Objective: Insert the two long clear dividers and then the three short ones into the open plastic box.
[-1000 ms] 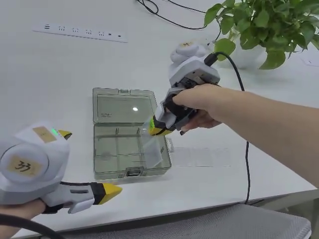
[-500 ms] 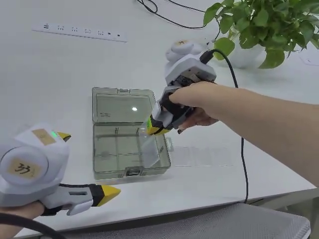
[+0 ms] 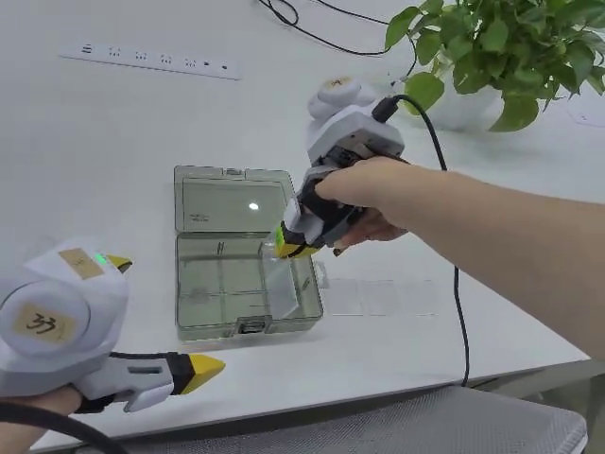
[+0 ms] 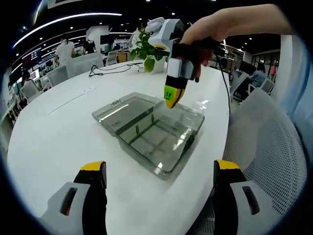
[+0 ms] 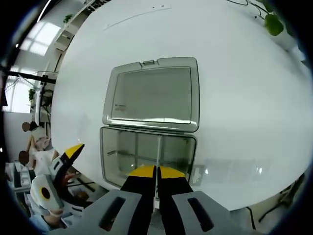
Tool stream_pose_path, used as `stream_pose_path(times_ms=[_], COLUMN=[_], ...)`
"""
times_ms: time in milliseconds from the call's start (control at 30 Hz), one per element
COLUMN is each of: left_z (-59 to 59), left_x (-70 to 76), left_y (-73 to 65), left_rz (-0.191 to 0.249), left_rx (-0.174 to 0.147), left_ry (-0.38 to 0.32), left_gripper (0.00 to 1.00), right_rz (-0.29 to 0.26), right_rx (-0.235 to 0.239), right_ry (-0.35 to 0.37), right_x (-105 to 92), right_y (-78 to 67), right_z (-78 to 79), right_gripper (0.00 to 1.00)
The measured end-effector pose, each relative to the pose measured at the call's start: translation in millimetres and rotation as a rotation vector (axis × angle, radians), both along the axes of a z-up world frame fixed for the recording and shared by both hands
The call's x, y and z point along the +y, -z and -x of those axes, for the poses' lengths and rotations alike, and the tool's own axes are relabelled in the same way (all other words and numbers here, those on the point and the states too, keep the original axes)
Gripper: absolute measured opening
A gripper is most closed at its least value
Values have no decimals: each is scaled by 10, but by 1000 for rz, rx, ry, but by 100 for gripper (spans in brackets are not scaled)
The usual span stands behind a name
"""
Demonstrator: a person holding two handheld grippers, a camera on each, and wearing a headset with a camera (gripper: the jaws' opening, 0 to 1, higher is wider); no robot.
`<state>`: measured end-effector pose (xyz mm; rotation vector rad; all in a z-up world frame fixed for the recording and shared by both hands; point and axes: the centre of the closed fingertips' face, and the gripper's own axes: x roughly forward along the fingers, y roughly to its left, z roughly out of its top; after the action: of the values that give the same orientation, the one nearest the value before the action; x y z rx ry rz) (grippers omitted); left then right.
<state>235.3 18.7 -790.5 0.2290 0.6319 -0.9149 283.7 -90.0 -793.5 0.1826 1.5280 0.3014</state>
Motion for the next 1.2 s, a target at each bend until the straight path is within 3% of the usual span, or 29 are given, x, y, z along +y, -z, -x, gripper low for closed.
stream_pose_path(times_ms=[200, 333, 667, 1200], left_z=[18, 26, 27, 28], left_x=[-6, -25, -21, 22], left_y=[15, 11, 5, 14], left_rz=[-1, 2, 0, -7], left_rx=[7, 9, 10, 15], left_ry=[2, 2, -5, -17], left_gripper=[92, 92, 91, 90], right_rz=[9, 18, 34, 55], right_rx=[-5, -7, -14, -24], right_ry=[-15, -40, -83, -136], right_x=[40, 26, 29, 57], right_y=[-13, 36, 97, 185], right_z=[39, -54, -78, -47], right_gripper=[2, 2, 3, 3])
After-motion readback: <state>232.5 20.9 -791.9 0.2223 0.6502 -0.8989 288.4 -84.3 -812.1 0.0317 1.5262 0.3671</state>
